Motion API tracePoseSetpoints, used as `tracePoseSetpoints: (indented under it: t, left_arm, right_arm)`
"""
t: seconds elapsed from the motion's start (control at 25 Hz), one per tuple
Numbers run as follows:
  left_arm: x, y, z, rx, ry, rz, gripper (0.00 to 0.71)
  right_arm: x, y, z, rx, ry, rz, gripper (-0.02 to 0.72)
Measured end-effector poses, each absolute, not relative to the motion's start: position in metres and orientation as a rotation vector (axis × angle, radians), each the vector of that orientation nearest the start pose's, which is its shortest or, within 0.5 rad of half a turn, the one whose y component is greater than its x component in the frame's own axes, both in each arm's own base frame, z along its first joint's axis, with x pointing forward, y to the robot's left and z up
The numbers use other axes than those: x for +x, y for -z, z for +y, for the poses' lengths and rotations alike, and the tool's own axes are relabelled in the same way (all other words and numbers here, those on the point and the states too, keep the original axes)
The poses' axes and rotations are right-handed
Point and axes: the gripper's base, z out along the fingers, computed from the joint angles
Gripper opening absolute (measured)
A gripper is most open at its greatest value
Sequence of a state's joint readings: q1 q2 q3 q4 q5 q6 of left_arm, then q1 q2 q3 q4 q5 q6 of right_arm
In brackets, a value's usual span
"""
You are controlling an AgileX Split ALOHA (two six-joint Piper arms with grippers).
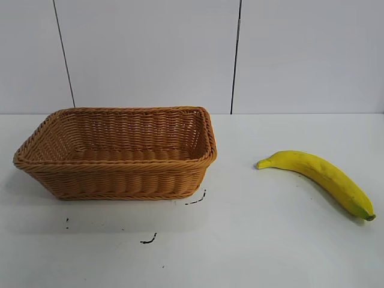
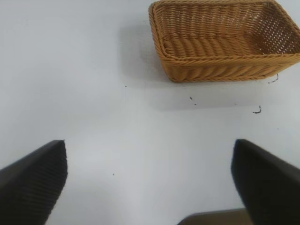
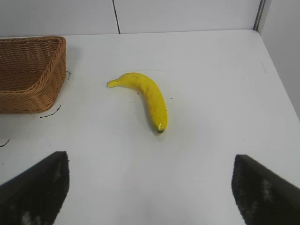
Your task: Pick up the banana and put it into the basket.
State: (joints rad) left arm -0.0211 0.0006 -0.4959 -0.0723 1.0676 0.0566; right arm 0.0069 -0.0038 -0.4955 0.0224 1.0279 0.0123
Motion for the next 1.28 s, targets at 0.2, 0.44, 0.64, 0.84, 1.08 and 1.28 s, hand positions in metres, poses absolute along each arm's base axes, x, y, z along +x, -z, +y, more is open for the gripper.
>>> tracePoseSetpoints:
  t: [0.2, 0.44, 0.64, 0.84, 1.08, 1.28]
  left_arm:
    - [-0.005, -0.276, -0.006, 0.083, 0.065, 2.053, 0.690]
    - [-0.005, -0.276, -0.006, 0.083, 0.065, 2.053, 0.690]
    - [-0.005, -0.276, -0.006, 0.083, 0.065, 2.053, 0.690]
    - [-0.005, -0.276, -0.006, 0.083, 0.065, 2.053, 0.690]
    - [-0.005, -0.276, -0.006, 0.083, 0.065, 2.053, 0.690]
    - [-0.005, -0.276, -0.006, 0.083, 0.065, 2.053, 0.690]
  right_arm:
    - [-0.004, -0.279, 0.002, 0.005, -0.039, 2.009, 0.659]
    - [-0.003, -0.280, 0.001, 0.005, -0.035, 2.002, 0.659]
    - [0.010, -0.297, 0.001, 0.005, -0.031, 2.049, 0.669]
    - [0.057, -0.330, 0.000, -0.019, 0.002, 2.155, 0.692]
    - [0.137, -0.356, -0.001, -0.049, 0.041, 2.299, 0.692]
    - [0.219, -0.349, 0.000, -0.148, 0.066, 2.488, 0.692]
